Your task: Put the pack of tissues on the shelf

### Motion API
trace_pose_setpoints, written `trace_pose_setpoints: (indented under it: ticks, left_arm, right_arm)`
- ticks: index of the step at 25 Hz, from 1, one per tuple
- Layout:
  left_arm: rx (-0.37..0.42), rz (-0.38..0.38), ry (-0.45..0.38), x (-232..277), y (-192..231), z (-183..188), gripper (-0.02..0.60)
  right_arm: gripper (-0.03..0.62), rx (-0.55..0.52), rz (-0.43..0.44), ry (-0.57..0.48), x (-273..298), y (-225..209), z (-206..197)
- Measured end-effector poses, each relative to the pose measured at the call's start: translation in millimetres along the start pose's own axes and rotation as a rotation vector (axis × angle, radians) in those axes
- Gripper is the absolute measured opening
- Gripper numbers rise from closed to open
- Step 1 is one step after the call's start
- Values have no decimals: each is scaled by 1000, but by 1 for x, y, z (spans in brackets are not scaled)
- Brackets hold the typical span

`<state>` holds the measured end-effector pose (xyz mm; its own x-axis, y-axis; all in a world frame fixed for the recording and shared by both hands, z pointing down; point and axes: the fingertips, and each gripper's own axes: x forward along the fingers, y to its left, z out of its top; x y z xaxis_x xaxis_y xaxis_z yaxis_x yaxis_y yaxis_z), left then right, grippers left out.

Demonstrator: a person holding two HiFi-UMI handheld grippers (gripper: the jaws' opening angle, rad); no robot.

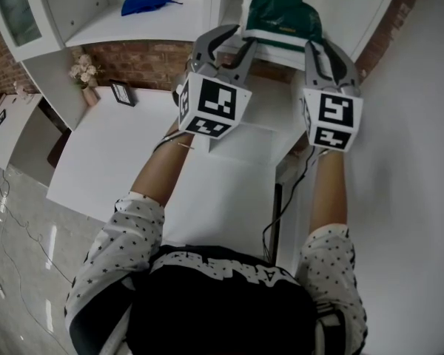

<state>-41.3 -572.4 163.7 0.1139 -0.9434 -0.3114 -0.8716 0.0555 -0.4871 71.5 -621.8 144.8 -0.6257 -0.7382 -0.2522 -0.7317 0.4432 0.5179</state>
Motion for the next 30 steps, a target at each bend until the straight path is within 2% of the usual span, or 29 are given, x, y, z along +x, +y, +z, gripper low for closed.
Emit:
trace_pose_setpoints:
  ticks: [21,30]
  left_arm:
    - [-2,38,60,15,11,-7,153]
    - [23,43,89,17,13,-6,150]
  right_arm:
    - [118,-76,12,58,12,4,-4]
    - [117,-111,24,97,16,6,-6]
